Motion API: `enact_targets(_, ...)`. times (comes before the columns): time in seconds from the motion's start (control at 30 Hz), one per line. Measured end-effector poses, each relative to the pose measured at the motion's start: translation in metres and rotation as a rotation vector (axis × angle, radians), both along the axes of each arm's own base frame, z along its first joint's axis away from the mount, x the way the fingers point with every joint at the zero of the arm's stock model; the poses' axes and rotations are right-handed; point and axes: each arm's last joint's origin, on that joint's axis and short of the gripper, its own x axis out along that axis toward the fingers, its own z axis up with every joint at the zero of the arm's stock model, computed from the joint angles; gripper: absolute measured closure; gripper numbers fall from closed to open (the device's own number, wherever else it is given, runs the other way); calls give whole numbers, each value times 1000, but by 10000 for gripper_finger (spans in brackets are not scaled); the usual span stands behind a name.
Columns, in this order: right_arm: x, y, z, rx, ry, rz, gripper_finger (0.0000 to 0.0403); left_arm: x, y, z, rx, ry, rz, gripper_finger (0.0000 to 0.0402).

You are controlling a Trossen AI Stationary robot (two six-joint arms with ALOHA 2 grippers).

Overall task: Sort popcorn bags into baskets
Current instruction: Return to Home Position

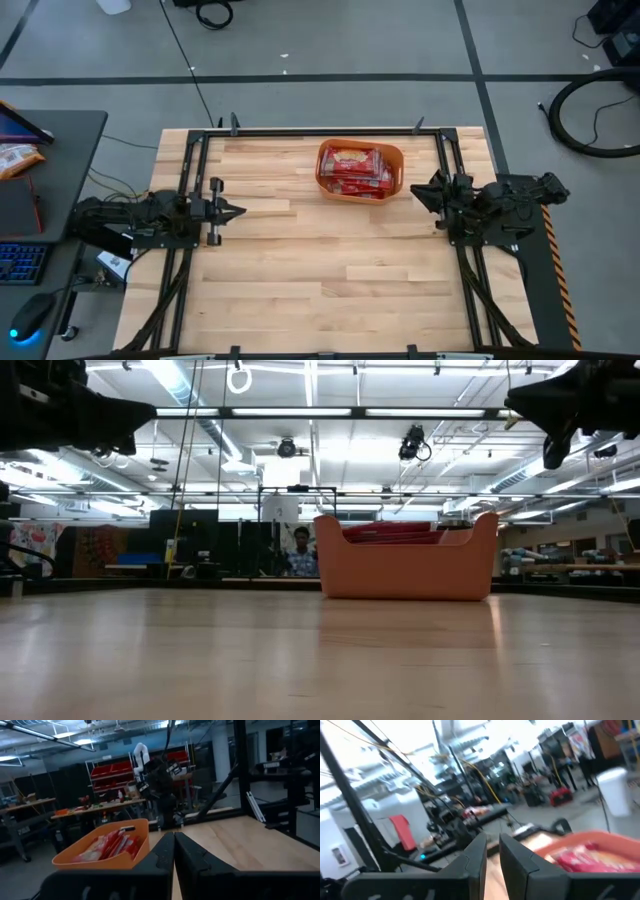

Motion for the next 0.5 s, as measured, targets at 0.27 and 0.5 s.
enact_targets(0.27, 0, -7, -5, -115, -106, -14, 345, 0, 0, 0, -51, -4, -8, 388)
enact_targets(0.5, 1, -12, -8, -39, -83, -123, 345, 0, 0, -2, -167, 17, -22, 386)
